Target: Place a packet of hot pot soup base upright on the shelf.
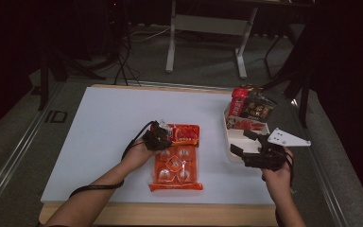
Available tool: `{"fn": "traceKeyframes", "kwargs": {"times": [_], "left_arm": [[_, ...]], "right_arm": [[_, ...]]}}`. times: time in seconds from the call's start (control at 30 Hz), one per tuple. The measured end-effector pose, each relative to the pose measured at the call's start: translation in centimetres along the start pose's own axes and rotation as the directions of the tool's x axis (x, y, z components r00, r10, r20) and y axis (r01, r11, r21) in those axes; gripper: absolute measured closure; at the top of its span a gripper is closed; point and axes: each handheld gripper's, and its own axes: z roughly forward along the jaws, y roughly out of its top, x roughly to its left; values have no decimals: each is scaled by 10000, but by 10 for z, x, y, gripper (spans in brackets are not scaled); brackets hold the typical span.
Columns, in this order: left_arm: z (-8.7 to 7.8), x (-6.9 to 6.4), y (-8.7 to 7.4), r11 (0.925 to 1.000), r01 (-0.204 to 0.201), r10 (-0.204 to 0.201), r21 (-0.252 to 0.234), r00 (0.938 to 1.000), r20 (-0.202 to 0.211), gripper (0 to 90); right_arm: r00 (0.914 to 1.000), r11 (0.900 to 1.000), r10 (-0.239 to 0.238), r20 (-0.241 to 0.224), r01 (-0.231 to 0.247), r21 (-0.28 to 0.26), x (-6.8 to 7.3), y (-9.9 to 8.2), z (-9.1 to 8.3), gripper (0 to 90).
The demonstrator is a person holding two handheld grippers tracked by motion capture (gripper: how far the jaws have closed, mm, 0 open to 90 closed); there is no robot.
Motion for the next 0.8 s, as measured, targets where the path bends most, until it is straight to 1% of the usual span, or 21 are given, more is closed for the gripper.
{"fn": "traceKeyframes", "kwargs": {"times": [0.07,0.1,0.17,0.23,0.3,0.33,0.37,0.4,0.43,0.47,0.5,0.53,0.57,0.6,0.67,0.7,0.73,0.8], "left_arm": [[0,-1,0,10000,-80,80,-60,10000,-6,900],[0,0,0,9999,-98,99,-59,9999,79,900],[-2,3,1,9998,16,-9,-206,9995,317,899],[-5,3,2,9996,-24,36,-277,9992,407,898],[-9,3,3,9988,148,-114,-473,9974,718,883],[-12,2,4,9986,97,-59,-526,9975,705,856],[-15,2,4,9978,162,-108,-644,9965,825,810],[-15,2,4,9978,162,-108,-644,9965,825,810],[-20,2,5,9971,91,-27,-758,9965,831,810],[-23,2,5,9964,174,-98,-832,9958,906,761],[-27,3,5,9950,288,-189,-958,9946,1020,730],[-30,4,5,9945,288,-189,-1006,9950,981,713],[-33,4,4,9936,324,-211,-1084,9944,1039,664],[-37,6,4,9921,412,-276,-1187,9931,1138,624],[-44,9,3,9875,621,-461,-1448,9928,1109,581],[-48,10,2,9849,749,-567,-1559,9914,1180,551],[-52,11,1,9836,774,-603,-1631,9923,1078,538],[-59,13,0,9802,872,-694,-1776,9921,1042,500]], "right_arm": [[10000,10000,-92,-20,92,-9,0,0,0,180],[10000,10000,-92,-24,92,-20,0,0,0,180],[9999,9999,-128,-8,128,-82,1,1,0,180],[9999,9998,-152,22,152,-88,1,1,0,180],[9998,9998,-201,56,202,-92,1,1,-1,179],[9998,9997,-208,61,209,-95,1,1,-1,179],[9998,9997,-204,70,205,-91,1,1,-1,180],[9998,9997,-204,70,205,-91,1,1,-1,180],[9998,9998,-200,68,200,-95,1,1,0,179],[9999,9998,-169,35,169,-100,1,1,0,179],[9997,9997,-217,69,217,-74,2,1,0,179],[9997,9997,-244,70,245,-54,2,0,1,179],[9997,9997,-237,53,237,-48,3,0,1,179],[9997,9997,-234,57,234,-30,3,1,1,179],[9997,9997,-238,47,238,-29,3,1,1,179],[9997,9997,-251,38,251,-31,3,1,1,179],[9996,9996,-265,55,265,-10,3,1,1,179],[9996,9997,-261,71,261,9,4,1,1,178]]}}
